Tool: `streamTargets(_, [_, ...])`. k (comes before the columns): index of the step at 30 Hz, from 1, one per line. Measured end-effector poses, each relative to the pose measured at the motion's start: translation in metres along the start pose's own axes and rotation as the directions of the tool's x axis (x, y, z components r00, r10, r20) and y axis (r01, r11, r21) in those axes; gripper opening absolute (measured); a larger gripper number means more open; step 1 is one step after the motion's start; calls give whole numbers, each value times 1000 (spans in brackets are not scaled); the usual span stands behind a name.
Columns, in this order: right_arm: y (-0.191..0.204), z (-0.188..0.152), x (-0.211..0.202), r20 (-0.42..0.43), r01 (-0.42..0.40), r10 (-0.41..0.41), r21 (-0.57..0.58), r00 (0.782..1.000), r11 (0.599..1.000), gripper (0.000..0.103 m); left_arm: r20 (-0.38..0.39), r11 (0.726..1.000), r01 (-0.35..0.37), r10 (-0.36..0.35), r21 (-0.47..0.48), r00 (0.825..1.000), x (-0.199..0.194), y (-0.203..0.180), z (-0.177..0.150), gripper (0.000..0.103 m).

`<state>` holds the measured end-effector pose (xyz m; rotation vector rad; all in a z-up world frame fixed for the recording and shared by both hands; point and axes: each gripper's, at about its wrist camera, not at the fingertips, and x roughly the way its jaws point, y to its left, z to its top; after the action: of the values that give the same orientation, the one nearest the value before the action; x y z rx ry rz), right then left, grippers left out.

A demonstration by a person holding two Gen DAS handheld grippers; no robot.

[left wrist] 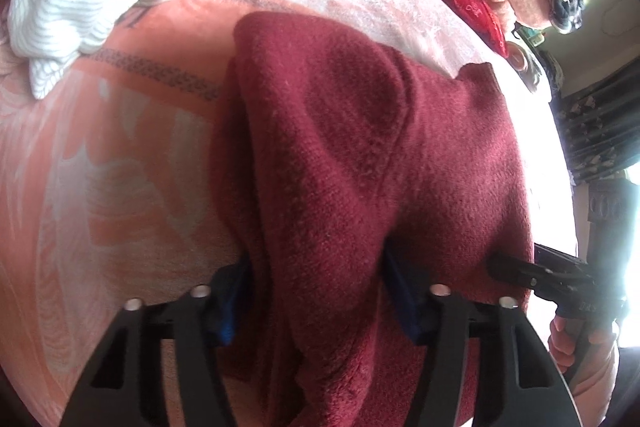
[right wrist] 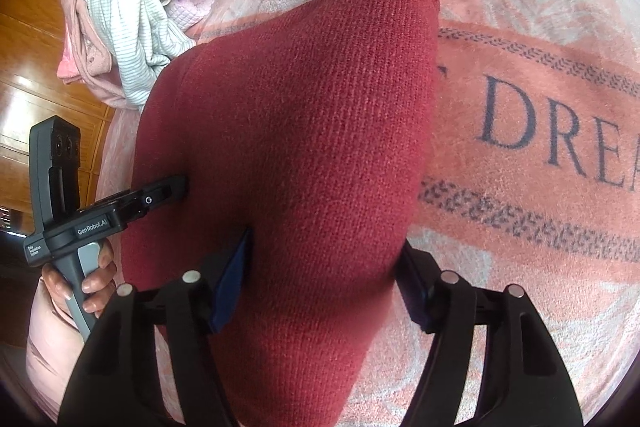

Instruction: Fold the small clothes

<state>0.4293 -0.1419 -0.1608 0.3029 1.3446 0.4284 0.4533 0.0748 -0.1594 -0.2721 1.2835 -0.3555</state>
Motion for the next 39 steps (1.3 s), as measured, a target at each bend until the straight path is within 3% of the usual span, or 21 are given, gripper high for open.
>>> streamTargets(5, [-1,-4,-7,22,-29,29,0,999,1000,48,11,999,39,-39,-7,999,-5,0,-4,40])
streamTargets(15, [-2,-21,-46,37,-98,99,-24,994,995,41,55,996,94,-93,-6,994,-34,-23,-19,31])
streamTargets(21, [-28,-54,-93,41,-94,94,-17,995,995,41,19,987,161,-161,1,987,-44,-76,-50,31])
streamTargets(27, [-80,-113,-149,62,-49,48,13,997,999,41,-14,969,237,-237,64,972,-33,-144,-94,31])
streamTargets(33, [-128,-150,-161,80,-25,19,73,997,997,41,-50,969,227,-223,101,974,-5,-188,-128,31])
streamTargets(37, [-154,-159,-132,80,-33,23,125,996,992,44,-32,982,155,-153,105,988,19,-186,-138,34])
streamTargets(39, [-162,-164,-125,107,-71,56,148,993,986,46,-30,983,158,-156,90,987,29,-175,-142,37])
